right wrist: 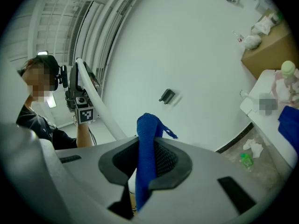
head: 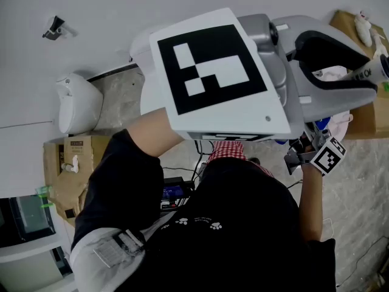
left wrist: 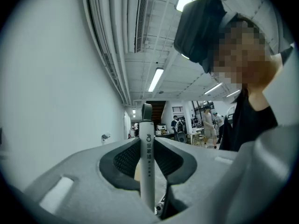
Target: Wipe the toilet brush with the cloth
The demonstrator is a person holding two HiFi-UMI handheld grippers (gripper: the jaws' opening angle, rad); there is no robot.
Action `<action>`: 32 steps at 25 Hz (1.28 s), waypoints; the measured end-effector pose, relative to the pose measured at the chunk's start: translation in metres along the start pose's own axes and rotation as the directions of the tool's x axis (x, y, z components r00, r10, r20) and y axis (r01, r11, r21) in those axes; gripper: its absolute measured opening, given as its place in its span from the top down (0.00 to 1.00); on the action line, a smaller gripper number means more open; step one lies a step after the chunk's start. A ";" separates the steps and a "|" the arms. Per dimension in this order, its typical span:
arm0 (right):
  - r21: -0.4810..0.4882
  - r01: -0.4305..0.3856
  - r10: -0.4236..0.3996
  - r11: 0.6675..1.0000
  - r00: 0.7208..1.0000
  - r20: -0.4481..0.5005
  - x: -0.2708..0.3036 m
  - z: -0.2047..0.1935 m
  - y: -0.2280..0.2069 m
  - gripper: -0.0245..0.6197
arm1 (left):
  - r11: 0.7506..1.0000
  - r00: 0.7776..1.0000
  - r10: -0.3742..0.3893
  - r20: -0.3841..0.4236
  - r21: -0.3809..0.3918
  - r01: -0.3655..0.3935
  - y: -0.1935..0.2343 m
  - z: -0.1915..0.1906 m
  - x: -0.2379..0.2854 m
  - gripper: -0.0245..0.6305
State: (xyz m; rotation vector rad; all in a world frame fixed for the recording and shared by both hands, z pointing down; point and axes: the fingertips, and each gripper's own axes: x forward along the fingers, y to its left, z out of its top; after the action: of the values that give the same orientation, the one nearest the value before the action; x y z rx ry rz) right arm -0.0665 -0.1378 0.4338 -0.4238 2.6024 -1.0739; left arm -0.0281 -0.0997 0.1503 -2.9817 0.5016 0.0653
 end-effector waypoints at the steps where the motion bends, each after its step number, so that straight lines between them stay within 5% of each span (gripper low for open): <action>1: -0.001 0.003 -0.003 1.000 1.000 -0.003 0.000 -0.001 -0.001 0.86 | 1.000 1.000 -0.002 0.002 0.000 0.002 0.000 0.000 0.000 0.82; 16: -0.024 0.086 -0.086 0.996 0.996 0.004 -0.014 -0.003 -0.014 0.86 | 0.999 0.999 -0.028 0.017 -0.023 0.029 -0.001 -0.004 0.004 0.82; 26: -0.163 0.245 -0.219 0.956 0.962 0.163 -0.049 0.064 -0.003 0.86 | 0.999 1.000 0.007 0.018 -0.046 -0.006 0.000 0.002 0.000 0.82; 32: -0.258 0.275 -0.219 0.926 0.950 0.224 -0.059 0.094 0.007 0.86 | 0.995 0.999 0.039 0.002 -0.092 -0.038 0.010 -0.022 -0.001 0.82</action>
State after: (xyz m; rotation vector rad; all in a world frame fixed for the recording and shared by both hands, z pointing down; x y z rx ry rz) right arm 0.0214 -0.1696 0.3742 -0.8996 2.5821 -0.6796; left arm -0.0320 -0.1115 0.1708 -3.0608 0.5709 0.1006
